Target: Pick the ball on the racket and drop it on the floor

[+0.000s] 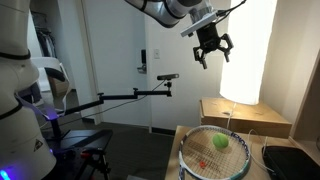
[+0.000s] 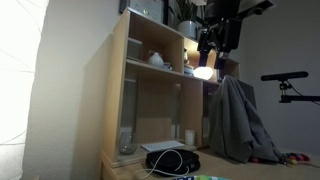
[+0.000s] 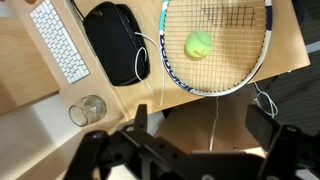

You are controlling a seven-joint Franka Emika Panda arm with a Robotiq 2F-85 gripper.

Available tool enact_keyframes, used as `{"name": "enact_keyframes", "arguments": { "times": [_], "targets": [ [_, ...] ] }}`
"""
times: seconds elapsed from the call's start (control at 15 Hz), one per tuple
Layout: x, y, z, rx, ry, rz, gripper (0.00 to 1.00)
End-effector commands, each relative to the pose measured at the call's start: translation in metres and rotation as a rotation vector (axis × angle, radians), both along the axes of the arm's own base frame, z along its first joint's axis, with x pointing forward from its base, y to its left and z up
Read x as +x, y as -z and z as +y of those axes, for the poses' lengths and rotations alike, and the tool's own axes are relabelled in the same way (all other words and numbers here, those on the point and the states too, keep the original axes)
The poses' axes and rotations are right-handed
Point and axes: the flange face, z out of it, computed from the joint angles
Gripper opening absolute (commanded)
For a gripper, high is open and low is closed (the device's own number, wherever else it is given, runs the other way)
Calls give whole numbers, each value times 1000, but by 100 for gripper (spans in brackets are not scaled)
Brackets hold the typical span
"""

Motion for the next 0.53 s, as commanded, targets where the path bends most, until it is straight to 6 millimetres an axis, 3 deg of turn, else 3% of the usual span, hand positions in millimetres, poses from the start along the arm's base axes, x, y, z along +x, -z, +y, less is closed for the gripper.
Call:
{"name": "enact_keyframes", "arguments": {
  "times": [0.0, 0.47],
  "targets": [
    [2, 2, -3, -1, 12, 11, 100],
    [28, 43, -6, 1, 15, 74, 100]
  ]
}}
